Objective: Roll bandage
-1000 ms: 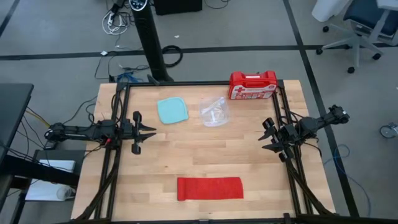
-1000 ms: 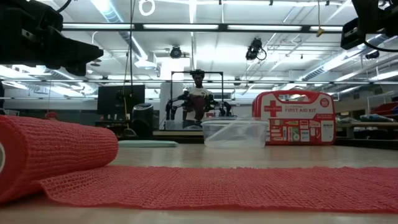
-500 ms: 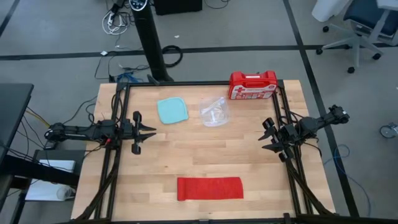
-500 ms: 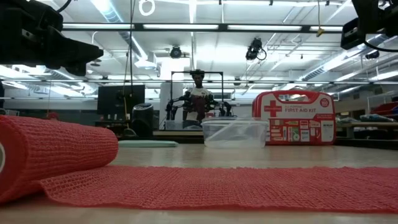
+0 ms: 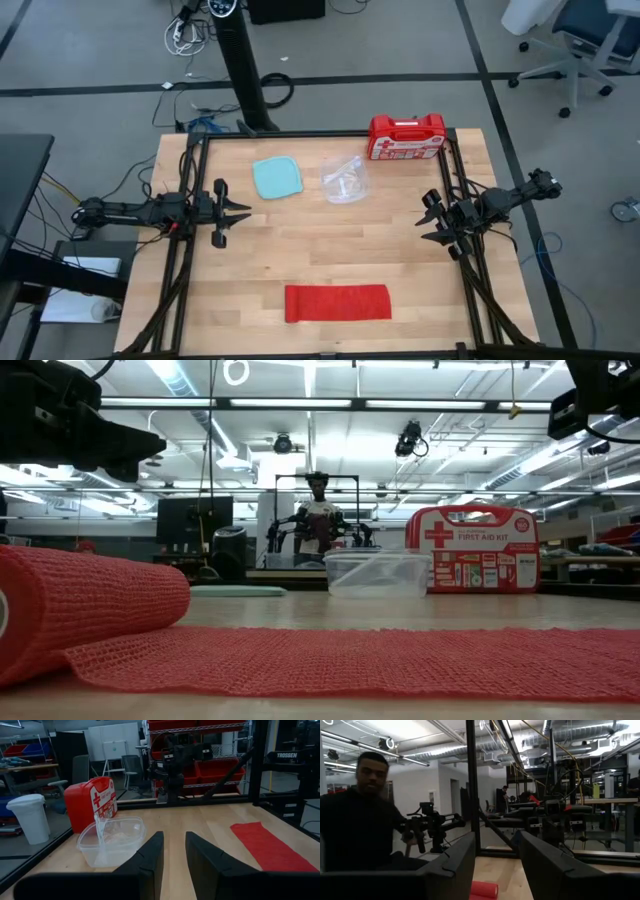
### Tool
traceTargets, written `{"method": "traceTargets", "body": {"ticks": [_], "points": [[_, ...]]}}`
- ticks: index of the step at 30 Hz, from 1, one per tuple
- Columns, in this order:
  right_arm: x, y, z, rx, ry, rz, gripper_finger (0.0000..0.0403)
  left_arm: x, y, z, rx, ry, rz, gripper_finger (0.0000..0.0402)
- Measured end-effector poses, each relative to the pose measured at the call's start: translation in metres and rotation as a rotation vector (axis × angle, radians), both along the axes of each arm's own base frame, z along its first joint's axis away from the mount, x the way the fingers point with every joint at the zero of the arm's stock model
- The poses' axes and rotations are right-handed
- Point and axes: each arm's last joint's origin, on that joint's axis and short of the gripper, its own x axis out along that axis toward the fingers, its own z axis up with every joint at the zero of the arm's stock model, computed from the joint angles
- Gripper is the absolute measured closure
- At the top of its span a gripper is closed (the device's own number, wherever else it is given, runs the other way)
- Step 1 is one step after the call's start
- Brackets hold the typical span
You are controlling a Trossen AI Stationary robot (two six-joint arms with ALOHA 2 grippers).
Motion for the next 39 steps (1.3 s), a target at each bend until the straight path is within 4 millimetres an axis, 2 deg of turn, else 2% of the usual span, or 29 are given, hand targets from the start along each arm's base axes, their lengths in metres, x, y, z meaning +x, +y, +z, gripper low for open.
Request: {"method": "traceTargets", "body": {"ticks": [25, 33, 39], "points": [[0.000, 0.000, 0.001, -0.018, -0.013, -0.018, 0.0247, 0.000, 0.000, 0.000, -0.011, -0.003, -0.001, 0.0316], [-0.001, -0.001, 0.005, 0.005, -0.058, -0.027, 0.0247, 0.000, 0.000, 0.000, -0.356, -0.024, -0.018, 0.0316], [-0.008, -0.008, 0.021, 0.169, -0.193, -0.135, 0.0247, 0.000, 0.000, 0.000, -0.477, -0.030, -0.023, 0.0316]]}}
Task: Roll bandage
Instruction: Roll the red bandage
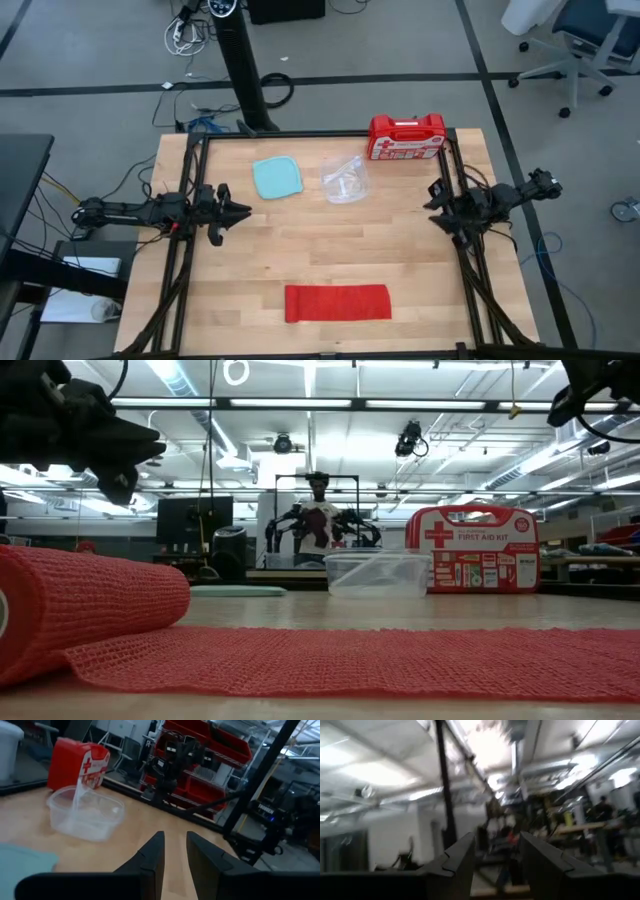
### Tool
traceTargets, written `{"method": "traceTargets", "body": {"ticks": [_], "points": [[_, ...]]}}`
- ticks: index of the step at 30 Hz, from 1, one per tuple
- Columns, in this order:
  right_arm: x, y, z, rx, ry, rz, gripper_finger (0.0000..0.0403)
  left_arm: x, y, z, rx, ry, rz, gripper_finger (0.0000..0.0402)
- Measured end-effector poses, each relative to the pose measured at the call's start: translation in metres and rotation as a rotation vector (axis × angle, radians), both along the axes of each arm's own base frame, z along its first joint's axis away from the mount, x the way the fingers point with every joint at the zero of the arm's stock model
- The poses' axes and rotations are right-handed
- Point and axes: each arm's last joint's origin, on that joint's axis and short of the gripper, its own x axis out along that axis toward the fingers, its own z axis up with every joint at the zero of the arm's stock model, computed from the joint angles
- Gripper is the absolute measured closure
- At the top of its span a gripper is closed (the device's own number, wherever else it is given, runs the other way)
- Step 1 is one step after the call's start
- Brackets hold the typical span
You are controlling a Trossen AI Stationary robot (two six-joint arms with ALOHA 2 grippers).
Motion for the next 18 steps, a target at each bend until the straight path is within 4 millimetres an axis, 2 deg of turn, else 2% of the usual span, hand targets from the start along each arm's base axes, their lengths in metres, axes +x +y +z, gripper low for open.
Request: {"method": "traceTargets", "body": {"ticks": [3, 9, 15, 18], "points": [[-0.002, -0.001, 0.004, -0.029, -0.049, -0.021, 0.0247, 0.000, 0.000, -0.001, -0.048, 0.002, -0.002, 0.0316], [-0.003, -0.001, 0.005, 0.026, -0.059, 0.029, 0.0247, 0.000, -0.001, -0.001, -0.115, 0.004, -0.032, 0.0316], [0.005, 0.002, 0.001, 0.012, 0.011, 0.027, 0.0249, 0.000, -0.001, 0.000, -0.231, -0.009, -0.054, 0.0316], [0.013, 0.003, -0.005, 0.076, 0.095, 0.035, 0.0249, 0.000, -0.001, 0.001, -0.256, -0.018, -0.056, 0.0316]]}}
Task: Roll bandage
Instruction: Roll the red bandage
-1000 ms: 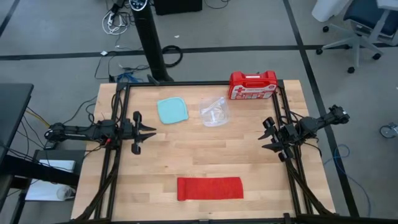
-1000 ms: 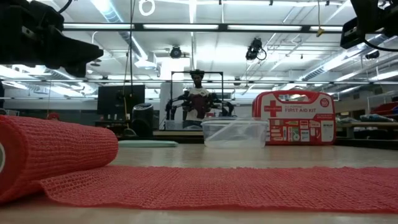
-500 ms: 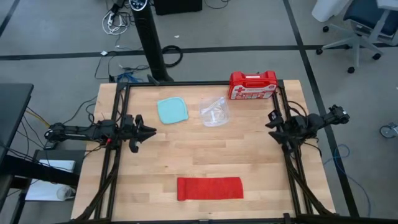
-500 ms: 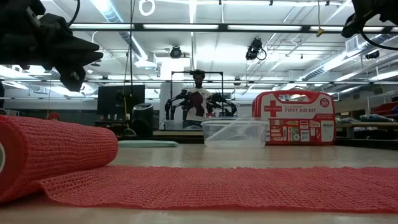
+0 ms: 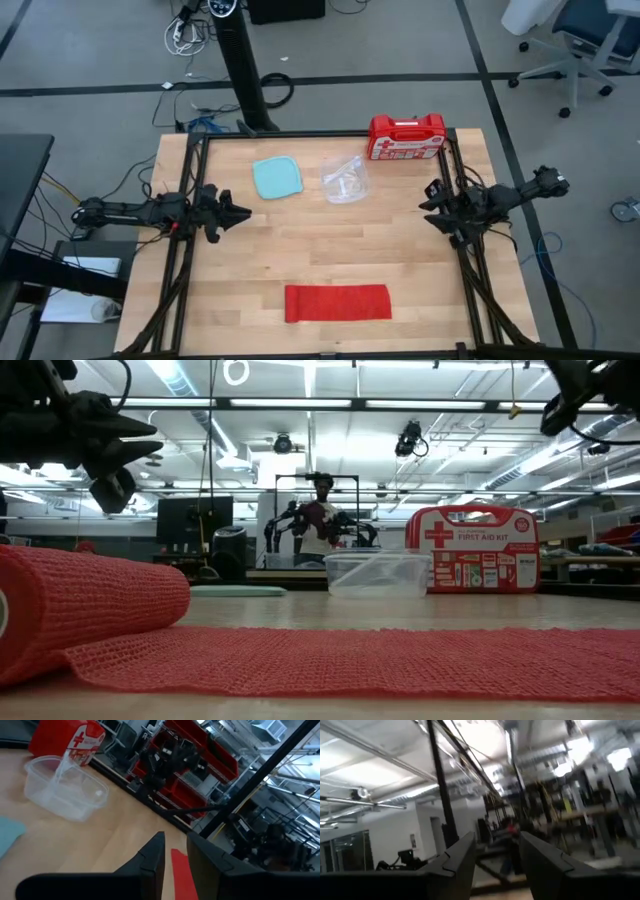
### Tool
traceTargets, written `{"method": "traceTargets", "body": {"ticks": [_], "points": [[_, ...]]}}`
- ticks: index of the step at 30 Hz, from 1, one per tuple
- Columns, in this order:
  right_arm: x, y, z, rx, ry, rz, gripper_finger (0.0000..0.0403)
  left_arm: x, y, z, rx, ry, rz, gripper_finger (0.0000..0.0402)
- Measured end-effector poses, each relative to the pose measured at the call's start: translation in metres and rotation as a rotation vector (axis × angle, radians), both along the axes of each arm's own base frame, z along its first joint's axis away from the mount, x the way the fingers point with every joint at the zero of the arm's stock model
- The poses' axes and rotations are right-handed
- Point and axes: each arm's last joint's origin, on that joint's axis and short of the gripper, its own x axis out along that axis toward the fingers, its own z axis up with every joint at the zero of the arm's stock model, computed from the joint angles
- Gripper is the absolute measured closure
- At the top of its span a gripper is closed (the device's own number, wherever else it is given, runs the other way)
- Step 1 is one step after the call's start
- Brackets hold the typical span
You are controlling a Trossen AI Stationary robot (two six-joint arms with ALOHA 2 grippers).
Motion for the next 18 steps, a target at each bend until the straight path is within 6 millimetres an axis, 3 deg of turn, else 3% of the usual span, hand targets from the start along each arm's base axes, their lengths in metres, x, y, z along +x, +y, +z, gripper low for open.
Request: {"method": "traceTargets", "body": {"ticks": [9, 13, 18], "points": [[0.031, 0.014, -0.017, 0.057, 0.304, 0.129, 0.0251, -0.001, 0.002, 0.006, 0.012, -0.066, 0.076, 0.0316], [0.052, 0.022, -0.012, 0.018, 0.418, 0.122, 0.0251, -0.001, 0.005, 0.007, -0.018, -0.068, 0.172, 0.0316], [0.083, 0.034, -0.004, -0.041, 0.552, 0.108, 0.0251, -0.001, 0.005, 0.007, -0.022, -0.069, 0.166, 0.0316]]}}
